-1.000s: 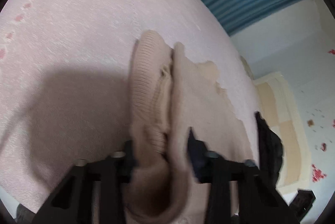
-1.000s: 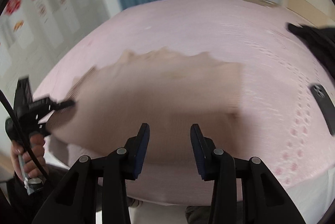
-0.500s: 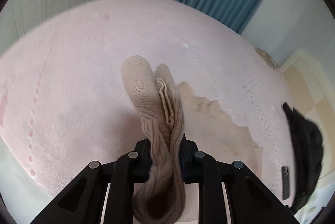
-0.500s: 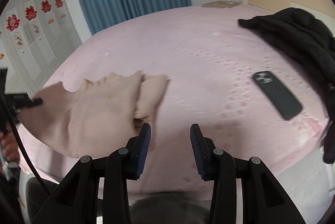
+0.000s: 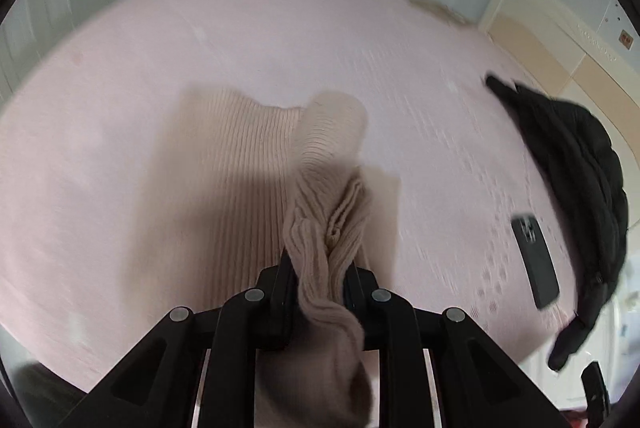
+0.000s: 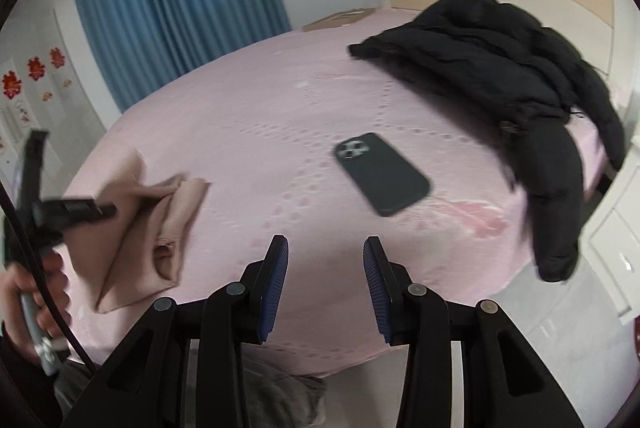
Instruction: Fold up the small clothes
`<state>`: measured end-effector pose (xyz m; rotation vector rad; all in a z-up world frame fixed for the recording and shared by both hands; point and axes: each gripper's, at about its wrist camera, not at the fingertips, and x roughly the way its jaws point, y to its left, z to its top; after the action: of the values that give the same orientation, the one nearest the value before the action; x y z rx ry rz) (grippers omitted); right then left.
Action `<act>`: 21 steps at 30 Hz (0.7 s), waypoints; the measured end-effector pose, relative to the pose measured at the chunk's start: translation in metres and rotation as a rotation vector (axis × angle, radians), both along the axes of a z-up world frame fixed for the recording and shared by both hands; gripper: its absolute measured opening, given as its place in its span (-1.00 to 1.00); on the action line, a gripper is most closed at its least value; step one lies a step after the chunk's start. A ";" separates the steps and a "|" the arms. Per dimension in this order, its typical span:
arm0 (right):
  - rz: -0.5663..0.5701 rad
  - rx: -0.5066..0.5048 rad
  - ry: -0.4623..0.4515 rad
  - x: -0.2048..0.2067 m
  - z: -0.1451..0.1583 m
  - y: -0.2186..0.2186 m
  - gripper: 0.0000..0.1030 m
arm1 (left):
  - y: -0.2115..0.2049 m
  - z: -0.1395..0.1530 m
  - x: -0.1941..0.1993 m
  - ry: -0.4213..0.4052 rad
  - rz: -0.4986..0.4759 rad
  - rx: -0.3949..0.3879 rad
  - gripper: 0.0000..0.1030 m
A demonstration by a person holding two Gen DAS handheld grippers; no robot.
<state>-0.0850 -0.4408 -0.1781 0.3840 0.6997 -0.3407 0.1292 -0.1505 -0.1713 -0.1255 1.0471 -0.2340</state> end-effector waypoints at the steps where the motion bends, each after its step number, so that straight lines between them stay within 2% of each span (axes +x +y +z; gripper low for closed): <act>1: -0.015 -0.007 0.003 -0.004 0.000 -0.004 -0.23 | -0.002 -0.007 -0.001 0.027 -0.001 -0.022 -0.63; 3: -0.026 -0.002 0.003 -0.011 0.002 -0.013 -0.23 | 0.006 -0.010 -0.002 0.034 -0.012 -0.084 -0.57; 5: -0.020 0.020 0.005 -0.012 0.000 -0.014 -0.23 | 0.016 -0.007 -0.004 0.033 -0.041 -0.172 -0.25; 7: 0.000 0.041 0.007 -0.004 -0.002 -0.009 -0.23 | 0.034 -0.002 -0.003 0.056 -0.066 -0.280 -0.21; 10: 0.058 0.057 0.014 0.014 -0.004 0.010 -0.23 | 0.066 0.005 -0.001 0.035 -0.041 -0.352 -0.12; 13: 0.156 0.041 0.012 0.042 -0.001 0.045 -0.21 | 0.109 0.009 -0.004 -0.011 0.021 -0.370 0.08; 16: 0.268 0.044 -0.003 0.075 0.002 0.084 -0.09 | 0.149 0.004 0.000 -0.037 0.085 -0.329 0.08; 18: 0.329 0.082 -0.012 0.096 0.000 0.105 -0.08 | 0.174 -0.005 0.002 -0.044 0.113 -0.295 0.08; 21: 0.397 0.165 -0.035 0.120 -0.002 0.130 -0.08 | 0.202 -0.018 0.001 -0.049 0.115 -0.312 0.08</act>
<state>0.0354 -0.3112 -0.1803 0.3963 0.7537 0.0997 0.1304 0.0511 -0.1895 -0.4588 0.9461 -0.2933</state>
